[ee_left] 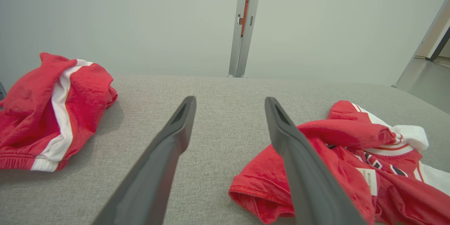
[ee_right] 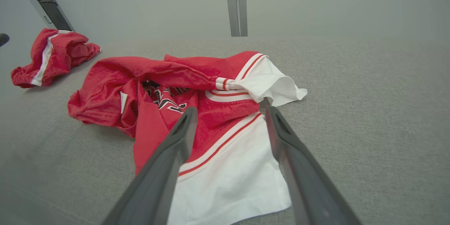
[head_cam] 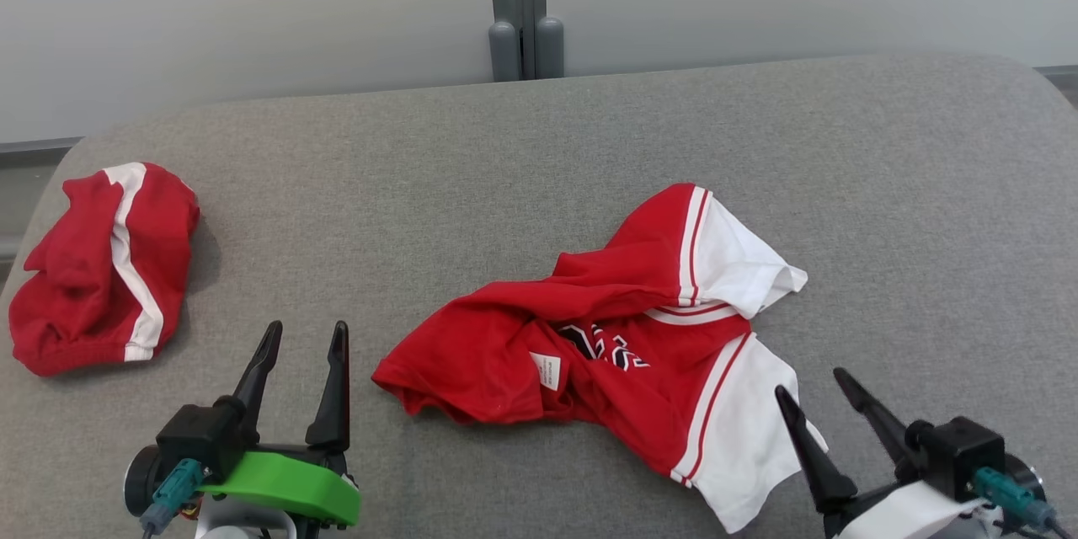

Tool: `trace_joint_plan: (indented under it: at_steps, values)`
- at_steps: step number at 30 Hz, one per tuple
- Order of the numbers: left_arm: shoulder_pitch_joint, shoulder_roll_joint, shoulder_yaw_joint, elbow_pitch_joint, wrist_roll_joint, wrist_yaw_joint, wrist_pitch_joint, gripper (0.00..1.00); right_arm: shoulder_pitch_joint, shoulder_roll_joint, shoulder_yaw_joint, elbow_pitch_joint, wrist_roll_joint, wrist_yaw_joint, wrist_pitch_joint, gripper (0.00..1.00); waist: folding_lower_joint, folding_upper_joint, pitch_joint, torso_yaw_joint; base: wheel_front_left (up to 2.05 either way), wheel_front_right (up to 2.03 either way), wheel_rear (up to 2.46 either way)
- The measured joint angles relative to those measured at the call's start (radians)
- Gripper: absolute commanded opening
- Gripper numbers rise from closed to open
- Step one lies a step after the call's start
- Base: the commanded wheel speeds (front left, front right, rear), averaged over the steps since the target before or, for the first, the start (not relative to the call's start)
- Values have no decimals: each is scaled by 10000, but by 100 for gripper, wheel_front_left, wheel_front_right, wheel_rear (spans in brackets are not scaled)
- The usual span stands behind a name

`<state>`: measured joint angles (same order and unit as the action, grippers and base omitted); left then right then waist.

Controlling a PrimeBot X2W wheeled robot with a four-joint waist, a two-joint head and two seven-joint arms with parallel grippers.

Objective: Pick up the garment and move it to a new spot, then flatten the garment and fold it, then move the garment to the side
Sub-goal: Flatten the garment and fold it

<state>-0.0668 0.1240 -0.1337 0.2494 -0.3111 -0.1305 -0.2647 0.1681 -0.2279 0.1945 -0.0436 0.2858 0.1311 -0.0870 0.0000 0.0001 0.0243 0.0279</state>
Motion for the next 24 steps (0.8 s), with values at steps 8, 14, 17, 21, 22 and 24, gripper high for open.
trace_joint_plan:
  at_steps: [8, 14, 17, 21, 22, 24]
  values:
    - [-10, -15, -58, 12, 2, 0, 2, 100, -1717, -351, -180, 286, -543, 4, 178, 100, 0, 0, 18, 211, 0, 0, 0]
    - [-167, 13, -150, 6, -2, 0, 0, 100, -3411, -334, 161, 1467, -815, 4, 272, 100, 0, 0, 143, 498, 0, 0, 0]
    - [-269, 25, -215, -4, -6, 0, 0, 100, -4107, -297, 146, 2316, -970, 4, 232, 100, 0, 0, 241, 674, 0, 0, 0]
    - [-332, 48, -270, 0, -50, 0, 0, 100, -4963, -253, -29, 3664, -1166, 4, 182, 100, 0, 0, 418, 911, 0, 0, 0]
    - [-370, 58, -276, 6, -59, 0, 2, 100, -5138, -268, -69, 3969, -1208, 4, 180, 100, 0, 0, 464, 961, 0, 0, 0]
    - [-479, 63, -282, 4, -82, 0, 0, 100, -5541, -282, -184, 4640, -1244, 4, 138, 100, 0, 0, 585, 1078, 0, 0, 0]
